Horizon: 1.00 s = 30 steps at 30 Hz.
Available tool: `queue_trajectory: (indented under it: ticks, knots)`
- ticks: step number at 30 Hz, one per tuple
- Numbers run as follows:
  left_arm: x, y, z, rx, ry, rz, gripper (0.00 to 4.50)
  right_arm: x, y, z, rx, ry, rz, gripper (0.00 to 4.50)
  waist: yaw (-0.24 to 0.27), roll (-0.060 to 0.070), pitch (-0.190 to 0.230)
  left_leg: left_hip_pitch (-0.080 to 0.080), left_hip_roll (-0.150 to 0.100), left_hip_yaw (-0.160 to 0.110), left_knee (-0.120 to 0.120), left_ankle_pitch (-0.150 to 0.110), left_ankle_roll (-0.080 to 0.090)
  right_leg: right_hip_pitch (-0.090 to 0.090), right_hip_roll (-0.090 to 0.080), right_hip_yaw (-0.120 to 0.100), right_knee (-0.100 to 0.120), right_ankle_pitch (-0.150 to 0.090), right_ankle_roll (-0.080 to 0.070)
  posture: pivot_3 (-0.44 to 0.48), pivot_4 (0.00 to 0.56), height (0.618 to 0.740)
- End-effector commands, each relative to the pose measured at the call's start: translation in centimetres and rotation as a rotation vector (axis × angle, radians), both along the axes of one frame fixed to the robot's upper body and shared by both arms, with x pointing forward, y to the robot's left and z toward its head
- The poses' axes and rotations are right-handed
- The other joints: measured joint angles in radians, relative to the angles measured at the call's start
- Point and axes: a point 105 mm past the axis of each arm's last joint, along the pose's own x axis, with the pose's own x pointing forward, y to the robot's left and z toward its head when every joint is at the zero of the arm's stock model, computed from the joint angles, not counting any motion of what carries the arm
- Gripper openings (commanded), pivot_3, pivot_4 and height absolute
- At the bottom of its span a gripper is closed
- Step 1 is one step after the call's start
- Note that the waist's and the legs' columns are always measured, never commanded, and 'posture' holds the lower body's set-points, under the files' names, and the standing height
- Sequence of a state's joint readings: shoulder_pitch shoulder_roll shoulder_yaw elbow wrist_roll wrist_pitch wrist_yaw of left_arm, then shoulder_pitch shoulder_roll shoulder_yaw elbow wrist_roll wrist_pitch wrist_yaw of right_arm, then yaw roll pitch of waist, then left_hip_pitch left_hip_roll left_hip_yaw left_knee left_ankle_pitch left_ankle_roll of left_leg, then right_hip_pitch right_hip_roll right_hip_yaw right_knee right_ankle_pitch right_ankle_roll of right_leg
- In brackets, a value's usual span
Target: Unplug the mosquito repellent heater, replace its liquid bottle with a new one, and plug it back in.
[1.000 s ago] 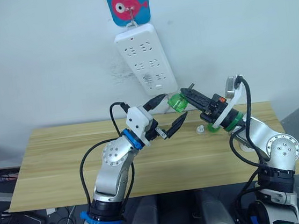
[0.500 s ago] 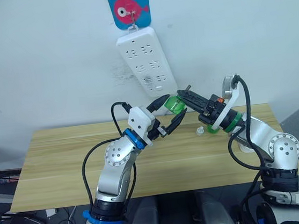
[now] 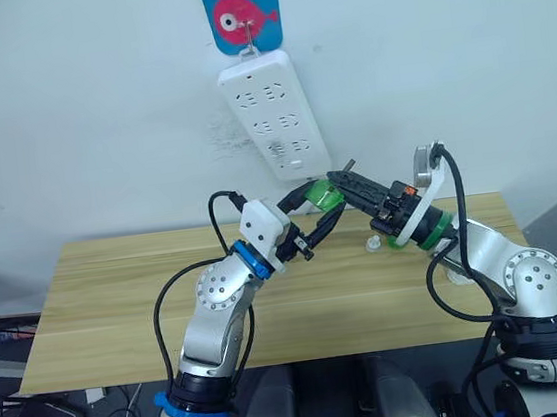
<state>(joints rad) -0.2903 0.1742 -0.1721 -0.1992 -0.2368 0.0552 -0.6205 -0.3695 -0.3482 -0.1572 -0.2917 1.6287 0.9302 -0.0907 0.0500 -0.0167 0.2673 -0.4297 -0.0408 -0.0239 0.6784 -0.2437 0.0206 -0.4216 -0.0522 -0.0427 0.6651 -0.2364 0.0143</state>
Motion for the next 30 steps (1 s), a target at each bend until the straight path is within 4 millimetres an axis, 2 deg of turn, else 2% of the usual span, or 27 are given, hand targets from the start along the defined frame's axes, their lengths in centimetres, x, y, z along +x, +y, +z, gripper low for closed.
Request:
queue_trajectory:
  ticks: [1,4,8,11,14,18,23,30]
  knots:
    - [-0.4,-0.2,0.7,-0.012,-0.02,-0.035,2.25,-1.4,-1.3,-0.1,-0.156,-0.074,0.048,4.48,0.002,0.0,0.0,0.0,0.0,0.0,0.0,0.0,0.0,0.0,0.0,0.0,0.0,0.0,0.0,0.119,0.22,0.74]
    - [-1.1,-0.5,-0.2,0.034,0.018,-0.123,2.25,-2.0,-4.8,-1.6,-0.408,-0.08,0.048,4.48,0.004,0.0,0.0,0.0,0.0,0.0,0.0,0.0,0.001,0.001,0.0,0.0,-0.001,0.0,0.0,0.106,0.224,0.74]
    - [-1.5,-0.4,-1.2,0.064,0.088,-0.21,2.25,-2.3,-9.8,-4.9,-0.842,-0.056,0.069,4.48,0.001,0.0,0.0,0.0,0.0,0.0,0.0,0.0,0.001,0.001,0.0,-0.001,-0.002,0.0,0.0,0.078,0.231,0.74]
    - [-1.4,0.2,-1.1,0.055,0.13,-0.244,2.25,-0.7,-14.6,-7.3,-1.132,0.004,-0.022,4.48,-0.009,-0.001,0.0,0.0,0.001,0.001,0.001,0.0,0.001,0.001,0.0,-0.001,-0.002,0.0,0.0,0.072,0.238,0.74]
    - [-1.2,0.3,-1.2,0.06,0.139,-0.249,2.25,0.9,-17.9,-8.2,-1.252,0.073,-0.114,4.48,-0.019,-0.001,0.0,0.0,0.001,0.002,0.001,0.0,0.001,0.001,-0.001,-0.001,-0.002,0.0,0.001,0.071,0.245,0.74]
    - [-0.8,0.5,-1.6,0.059,0.146,-0.229,2.25,2.3,-19.9,-9.0,-1.295,0.178,-0.166,4.48,-0.028,-0.001,0.0,0.0,0.001,0.003,0.001,0.0,0.001,0.001,-0.001,0.0,-0.002,0.0,0.0,0.078,0.245,0.74]
    - [-0.7,0.8,-2.0,0.055,0.152,-0.215,2.25,3.5,-20.8,-10.4,-1.219,0.402,-0.223,4.48,-0.023,-0.001,0.0,0.0,0.001,0.002,0.001,0.0,0.001,0.001,-0.001,0.0,-0.002,0.0,0.0,0.11,0.246,0.74]
    - [-1.1,1.5,-2.5,0.06,0.165,-0.182,2.25,3.6,-21.8,-11.9,-1.218,0.532,-0.235,4.48,-0.016,-0.001,0.0,0.0,0.0,0.001,0.001,0.0,0.002,0.001,-0.002,0.0,-0.002,0.0,0.0,0.154,0.252,0.74]
